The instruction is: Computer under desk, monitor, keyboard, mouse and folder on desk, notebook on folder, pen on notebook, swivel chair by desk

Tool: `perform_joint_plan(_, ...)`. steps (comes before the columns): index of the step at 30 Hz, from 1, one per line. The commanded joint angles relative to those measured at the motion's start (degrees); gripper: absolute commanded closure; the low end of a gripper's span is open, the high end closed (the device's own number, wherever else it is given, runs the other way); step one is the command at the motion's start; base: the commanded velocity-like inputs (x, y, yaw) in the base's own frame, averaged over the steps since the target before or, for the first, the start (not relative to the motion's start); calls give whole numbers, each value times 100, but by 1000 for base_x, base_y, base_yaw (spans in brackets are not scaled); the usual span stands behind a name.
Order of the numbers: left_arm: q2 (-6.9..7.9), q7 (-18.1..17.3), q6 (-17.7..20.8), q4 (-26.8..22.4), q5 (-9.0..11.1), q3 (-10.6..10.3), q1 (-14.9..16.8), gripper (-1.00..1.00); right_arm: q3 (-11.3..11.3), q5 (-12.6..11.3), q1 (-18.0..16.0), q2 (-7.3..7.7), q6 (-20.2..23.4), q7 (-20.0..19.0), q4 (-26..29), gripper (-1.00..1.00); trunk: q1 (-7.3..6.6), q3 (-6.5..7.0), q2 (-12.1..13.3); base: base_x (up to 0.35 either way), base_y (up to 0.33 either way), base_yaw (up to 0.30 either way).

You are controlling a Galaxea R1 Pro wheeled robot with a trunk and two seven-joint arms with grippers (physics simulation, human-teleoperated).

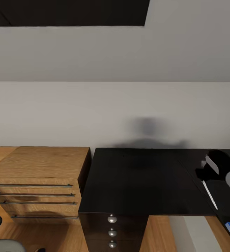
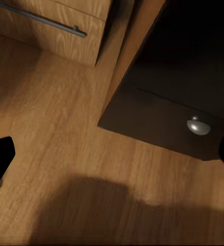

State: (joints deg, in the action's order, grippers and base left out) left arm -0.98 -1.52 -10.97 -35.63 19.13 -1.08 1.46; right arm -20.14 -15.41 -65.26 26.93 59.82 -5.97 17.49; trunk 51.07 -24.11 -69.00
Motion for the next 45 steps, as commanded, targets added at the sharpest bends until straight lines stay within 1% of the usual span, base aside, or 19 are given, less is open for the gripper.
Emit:
perform_joint_plan(1,2,-16,-19,7,58,-13,3,-100,-150,1,-4,63,18,-251,28,100,-3,1,-4,-282,0,-159)
perform_joint_plan(4,2,-16,-19,10,57,-15,3,-100,-243,2,-4,155,18,-498,90,100,-3,22,-4,-296,0,-155)
perform_joint_plan(7,2,-16,-19,13,56,-19,3,-100,-291,2,-4,263,18,-662,168,100,-3,44,-4,-307,0,-151)
perform_joint_plan(9,2,-15,-19,13,56,-21,5,-100,-309,1,-4,335,18,-734,215,100,-3,56,-4,-305,0,-115)
perform_joint_plan(10,2,-15,-19,16,56,-22,4,-100,-321,-1,-4,402,18,-782,252,100,-3,60,-4,-299,0,-75)
perform_joint_plan(17,0,-20,-19,20,56,-23,3,-100,-335,-5,-4,593,6,-895,313,100,-3,74,-4,-282,0,-33)
perform_joint_plan(24,-6,-23,-19,25,56,-24,5,-100,-340,1,-4,677,-30,-1164,322,100,-3,76,-4,-128,-1,-6)
perform_joint_plan(26,-6,-24,-19,28,56,-24,6,-100,-340,2,-4,727,-35,-1241,324,100,-3,76,-4,-35,-51,-2)
perform_joint_plan(34,-7,-24,-19,30,56,-24,3,-100,-341,6,-4,810,-40,-1319,328,100,-3,77,-4,-12,-107,-1)
perform_joint_plan(40,-7,-24,-19,30,56,-24,3,-100,-343,6,-4,843,-45,-1325,326,100,-3,77,-4,-1,-22,0)
perform_joint_plan(41,-7,-24,-19,79,56,-29,3,-100,-363,3,-4,965,-57,-1330,320,100,-3,77,-4,-105,-178,0)
perform_joint_plan(45,-7,-24,-19,113,61,-25,3,-100,-367,3,-4,1037,-66,-1342,317,100,-3,77,-4,-58,-91,0)
